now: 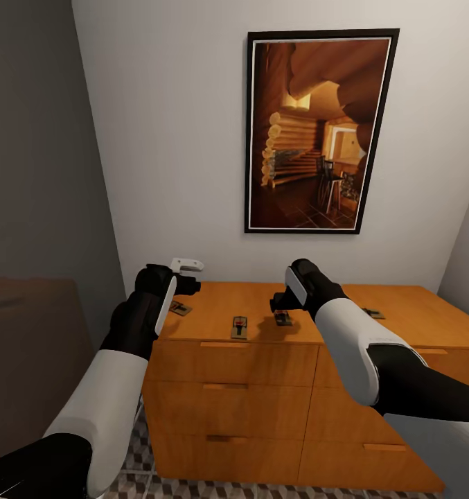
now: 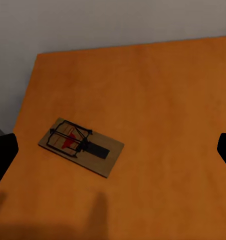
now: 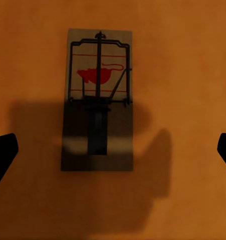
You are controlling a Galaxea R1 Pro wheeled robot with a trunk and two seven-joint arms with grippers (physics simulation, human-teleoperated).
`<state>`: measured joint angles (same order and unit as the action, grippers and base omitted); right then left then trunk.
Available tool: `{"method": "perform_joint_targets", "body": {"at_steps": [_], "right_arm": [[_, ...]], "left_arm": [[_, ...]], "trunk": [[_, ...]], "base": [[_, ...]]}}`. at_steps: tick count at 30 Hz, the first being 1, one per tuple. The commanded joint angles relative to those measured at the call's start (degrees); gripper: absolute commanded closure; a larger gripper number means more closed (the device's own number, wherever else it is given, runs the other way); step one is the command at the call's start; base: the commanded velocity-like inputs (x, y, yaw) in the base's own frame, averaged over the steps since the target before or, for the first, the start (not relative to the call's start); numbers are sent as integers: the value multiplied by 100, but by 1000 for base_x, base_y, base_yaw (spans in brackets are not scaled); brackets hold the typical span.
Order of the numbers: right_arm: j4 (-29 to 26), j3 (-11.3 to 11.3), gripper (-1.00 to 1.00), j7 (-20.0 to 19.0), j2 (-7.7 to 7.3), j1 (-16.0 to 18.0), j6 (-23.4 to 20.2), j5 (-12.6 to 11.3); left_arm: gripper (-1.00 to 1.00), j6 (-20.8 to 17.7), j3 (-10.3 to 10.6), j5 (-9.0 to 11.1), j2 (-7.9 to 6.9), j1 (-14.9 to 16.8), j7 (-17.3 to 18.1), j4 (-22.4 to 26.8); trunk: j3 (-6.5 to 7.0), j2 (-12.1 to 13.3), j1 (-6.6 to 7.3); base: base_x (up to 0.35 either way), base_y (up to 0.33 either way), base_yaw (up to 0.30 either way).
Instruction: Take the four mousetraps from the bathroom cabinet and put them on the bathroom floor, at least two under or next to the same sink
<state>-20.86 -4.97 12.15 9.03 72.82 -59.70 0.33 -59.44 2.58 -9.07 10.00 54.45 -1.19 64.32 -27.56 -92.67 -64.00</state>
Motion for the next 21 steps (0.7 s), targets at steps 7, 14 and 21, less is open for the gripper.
{"method": "perform_joint_targets", "body": {"at_steps": [7, 14, 21], "right_arm": [[-6, -48, -100, 25, 14, 4, -15, 0], [-6, -48, -100, 24, 12, 4, -15, 1], [-6, -48, -100, 24, 11, 4, -12, -5]], "left_arm": [[-100, -12, -1, -9, 0, 4, -13, 5], [-100, -11, -6, -15, 0, 4, -13, 9], [-100, -14, -8, -16, 0, 4, -13, 10]], "trunk": [[-7, -4, 0], [-7, -4, 0], [-7, -4, 0]], "base": [[18, 0, 0], [35, 0, 0], [6, 0, 0]]}}
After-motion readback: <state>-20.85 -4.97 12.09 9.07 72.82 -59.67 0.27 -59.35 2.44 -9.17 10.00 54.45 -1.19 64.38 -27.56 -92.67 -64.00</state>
